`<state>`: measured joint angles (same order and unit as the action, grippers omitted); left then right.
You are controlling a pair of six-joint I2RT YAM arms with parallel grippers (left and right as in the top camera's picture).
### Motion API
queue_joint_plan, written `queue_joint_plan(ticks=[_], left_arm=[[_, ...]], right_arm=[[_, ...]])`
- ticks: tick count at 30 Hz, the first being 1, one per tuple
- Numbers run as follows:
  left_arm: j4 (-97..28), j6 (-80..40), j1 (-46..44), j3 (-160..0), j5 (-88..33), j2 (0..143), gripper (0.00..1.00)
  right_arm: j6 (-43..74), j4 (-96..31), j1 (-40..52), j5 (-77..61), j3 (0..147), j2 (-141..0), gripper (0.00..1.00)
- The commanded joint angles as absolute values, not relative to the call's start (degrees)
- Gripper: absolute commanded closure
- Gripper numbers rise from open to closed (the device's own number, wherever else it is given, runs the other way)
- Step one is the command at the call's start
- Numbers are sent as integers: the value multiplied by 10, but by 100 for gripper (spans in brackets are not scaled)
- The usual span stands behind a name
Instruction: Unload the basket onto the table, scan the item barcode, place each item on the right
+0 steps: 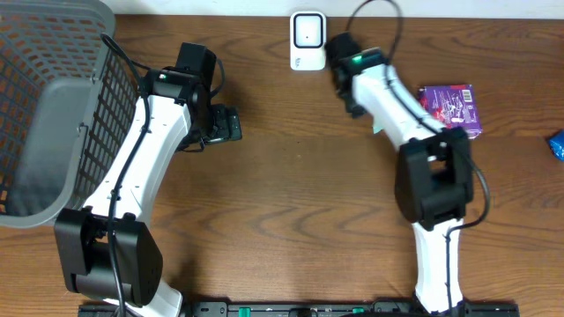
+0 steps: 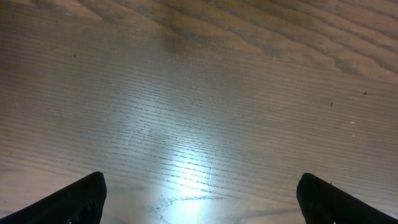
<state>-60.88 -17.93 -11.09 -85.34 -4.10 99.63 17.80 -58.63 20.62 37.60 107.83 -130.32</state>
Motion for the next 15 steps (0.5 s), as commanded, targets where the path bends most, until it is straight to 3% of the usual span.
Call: queue_joint_plan(ticks=[1, 7, 9, 12, 15], left_arm=[[-610, -172, -110, -852, -34, 994, 2], [-610, -172, -110, -852, -34, 994, 2], [-610, -172, -110, -852, -34, 994, 2], [-610, -172, -110, -852, -34, 994, 2], [-610, -172, -110, -852, -33, 994, 2]], right_arm=[[204, -587, 247, 507, 1070, -1341, 99], [215, -586, 298, 464, 1070, -1347, 98], [219, -585, 312, 434, 1070, -1347, 90], [223, -583, 325, 379, 1070, -1347, 70], [223, -581, 330, 310, 1070, -1347, 63]])
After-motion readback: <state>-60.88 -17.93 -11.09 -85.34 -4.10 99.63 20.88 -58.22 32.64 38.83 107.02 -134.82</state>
